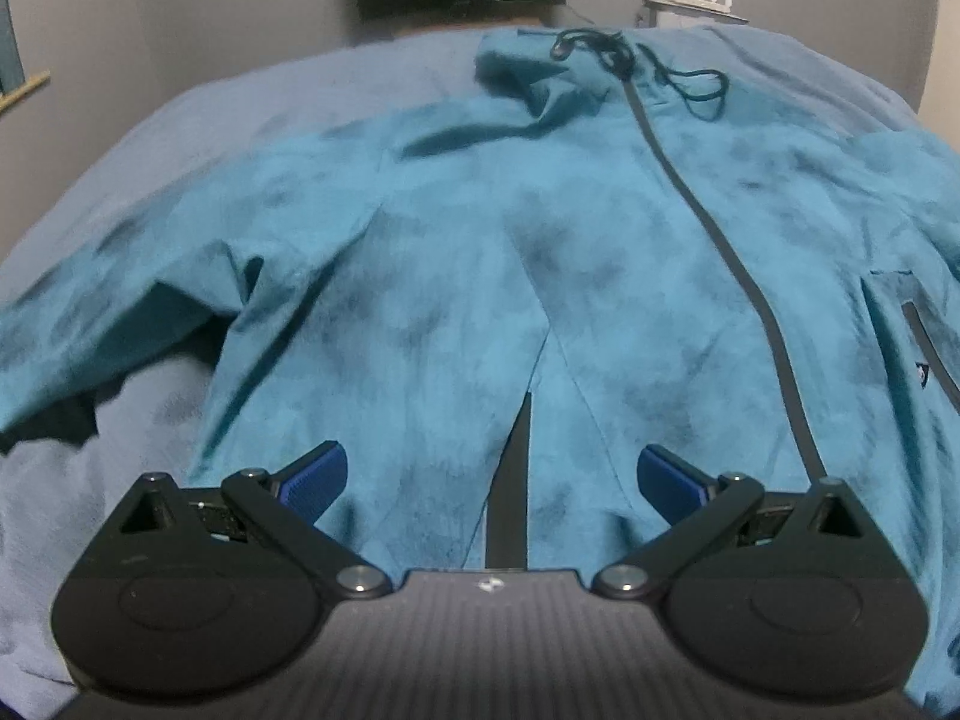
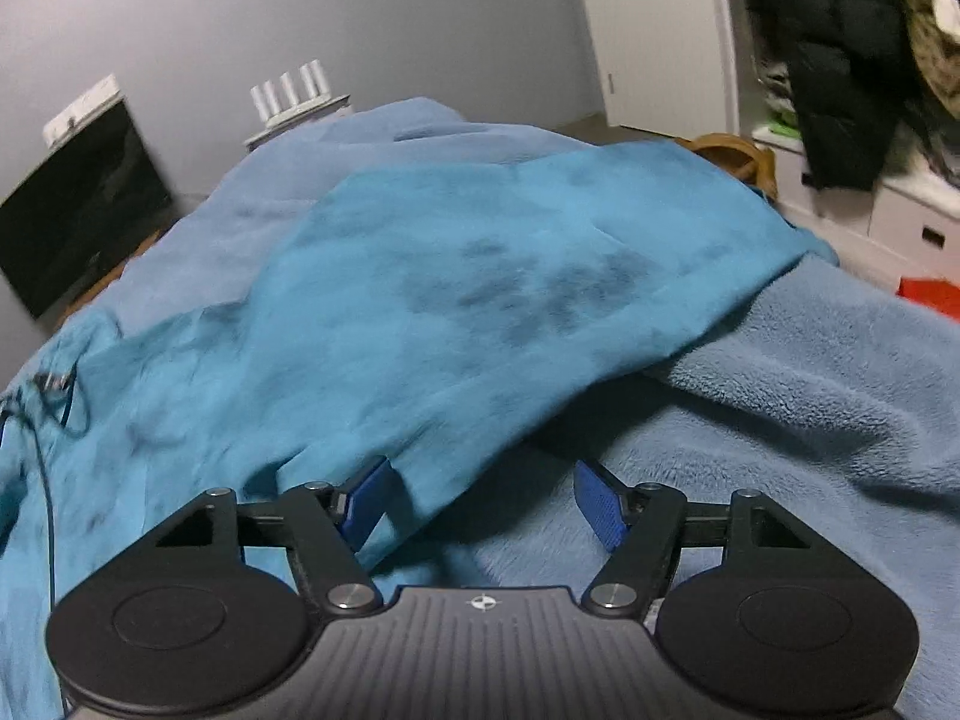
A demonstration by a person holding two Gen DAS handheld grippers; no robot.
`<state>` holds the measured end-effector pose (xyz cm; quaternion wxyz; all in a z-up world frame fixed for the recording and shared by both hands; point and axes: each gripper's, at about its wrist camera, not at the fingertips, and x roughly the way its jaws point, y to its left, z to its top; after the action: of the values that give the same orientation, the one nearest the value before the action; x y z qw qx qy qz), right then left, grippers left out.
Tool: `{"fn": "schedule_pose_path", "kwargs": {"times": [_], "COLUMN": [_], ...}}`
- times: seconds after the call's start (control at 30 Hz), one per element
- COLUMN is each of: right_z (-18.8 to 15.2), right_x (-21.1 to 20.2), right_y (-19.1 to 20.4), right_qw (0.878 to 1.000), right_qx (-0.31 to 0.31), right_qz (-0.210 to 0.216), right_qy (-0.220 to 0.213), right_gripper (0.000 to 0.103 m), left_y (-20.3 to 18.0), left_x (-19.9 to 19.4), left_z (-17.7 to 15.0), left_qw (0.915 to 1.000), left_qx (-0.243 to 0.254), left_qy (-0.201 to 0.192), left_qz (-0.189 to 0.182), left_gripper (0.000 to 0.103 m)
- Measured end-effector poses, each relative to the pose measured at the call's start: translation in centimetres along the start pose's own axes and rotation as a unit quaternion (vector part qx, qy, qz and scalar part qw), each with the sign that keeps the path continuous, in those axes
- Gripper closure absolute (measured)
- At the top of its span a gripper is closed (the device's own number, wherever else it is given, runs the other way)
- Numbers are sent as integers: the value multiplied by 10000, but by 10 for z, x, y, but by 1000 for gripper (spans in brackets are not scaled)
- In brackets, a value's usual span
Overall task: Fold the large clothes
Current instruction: 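Move the right tool to the jacket's side edge and close on it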
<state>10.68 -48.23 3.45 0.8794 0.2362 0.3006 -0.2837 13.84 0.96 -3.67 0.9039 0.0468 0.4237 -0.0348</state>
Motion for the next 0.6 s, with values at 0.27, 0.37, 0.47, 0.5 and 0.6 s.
{"fn": "schedule_pose_path", "kwargs": {"times": [0.27,0.37,0.47,0.5,0.6], "right_z": [22,31,38,41,51], "right_x": [13,24,32,35,39], "right_y": [-28,-40,-60,-67,-89], "right_qw": [9973,9959,9940,9931,9896], "right_qx": [386,400,760,876,1185], "right_qz": [-203,-414,-291,-295,-321], "right_qy": [-597,-691,-724,-723,-746], "right_gripper": [34,36,41,45,54], "left_y": [-1,-1,-1,0,0], "left_x": [14,16,18,18,20], "left_z": [2,2,1,1,1], "left_qw": [9999,9998,9997,9997,9996], "left_qx": [-3,33,15,5,-10], "left_qy": [171,203,238,248,277], "left_qz": [-22,-23,-35,-40,-54], "left_gripper": [0,0,0,0,0]}}
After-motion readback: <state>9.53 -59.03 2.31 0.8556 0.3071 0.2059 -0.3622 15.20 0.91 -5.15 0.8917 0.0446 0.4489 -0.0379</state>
